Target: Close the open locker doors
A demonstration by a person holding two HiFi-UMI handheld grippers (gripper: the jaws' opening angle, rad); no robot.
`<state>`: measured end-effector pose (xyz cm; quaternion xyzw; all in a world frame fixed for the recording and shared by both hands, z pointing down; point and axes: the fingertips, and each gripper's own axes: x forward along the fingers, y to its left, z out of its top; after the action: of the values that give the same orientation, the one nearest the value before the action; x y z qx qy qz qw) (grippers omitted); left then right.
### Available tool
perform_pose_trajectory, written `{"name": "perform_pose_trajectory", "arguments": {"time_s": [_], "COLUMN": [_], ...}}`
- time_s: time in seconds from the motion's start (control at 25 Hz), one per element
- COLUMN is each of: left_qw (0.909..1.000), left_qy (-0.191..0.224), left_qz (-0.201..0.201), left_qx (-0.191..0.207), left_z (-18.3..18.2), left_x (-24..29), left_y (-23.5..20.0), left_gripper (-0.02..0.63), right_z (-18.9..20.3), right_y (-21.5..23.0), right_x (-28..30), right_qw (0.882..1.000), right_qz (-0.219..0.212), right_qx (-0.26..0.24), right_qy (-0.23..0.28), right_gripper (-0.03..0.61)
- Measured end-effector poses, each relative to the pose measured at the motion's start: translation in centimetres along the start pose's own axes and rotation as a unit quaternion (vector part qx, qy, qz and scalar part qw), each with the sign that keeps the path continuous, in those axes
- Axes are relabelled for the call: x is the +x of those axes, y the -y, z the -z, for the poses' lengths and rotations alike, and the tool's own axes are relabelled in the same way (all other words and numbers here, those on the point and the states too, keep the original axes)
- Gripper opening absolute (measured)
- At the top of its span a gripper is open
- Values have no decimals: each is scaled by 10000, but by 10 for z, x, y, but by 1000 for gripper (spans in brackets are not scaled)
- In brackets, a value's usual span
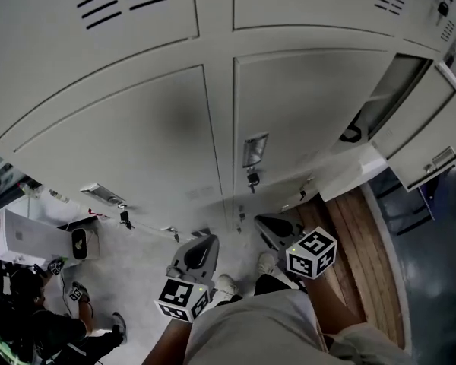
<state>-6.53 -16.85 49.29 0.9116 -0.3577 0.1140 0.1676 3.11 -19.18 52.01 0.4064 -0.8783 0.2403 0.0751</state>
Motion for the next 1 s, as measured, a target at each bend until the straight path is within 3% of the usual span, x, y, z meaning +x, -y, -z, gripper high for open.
{"name": "perform_pose_trajectory", "arguments": {"time_s": [0.48,1.0], "left_qw": [9940,9804], "left_qy": [-97,-133], "left_qz": [1014,1879], "left_qx": [404,570], "left_z": [1,-19], "left_x": [33,138], "left_y": [66,188], "left_gripper": [15,15], "right_z": [14,3], "right_y": [3,105], "right_x": [-77,-206], "right_qw": [9958,9841], "right_qz": [778,1572], "right_qx": [230,285], "right_qy": [432,782], "right_gripper": [28,28]}}
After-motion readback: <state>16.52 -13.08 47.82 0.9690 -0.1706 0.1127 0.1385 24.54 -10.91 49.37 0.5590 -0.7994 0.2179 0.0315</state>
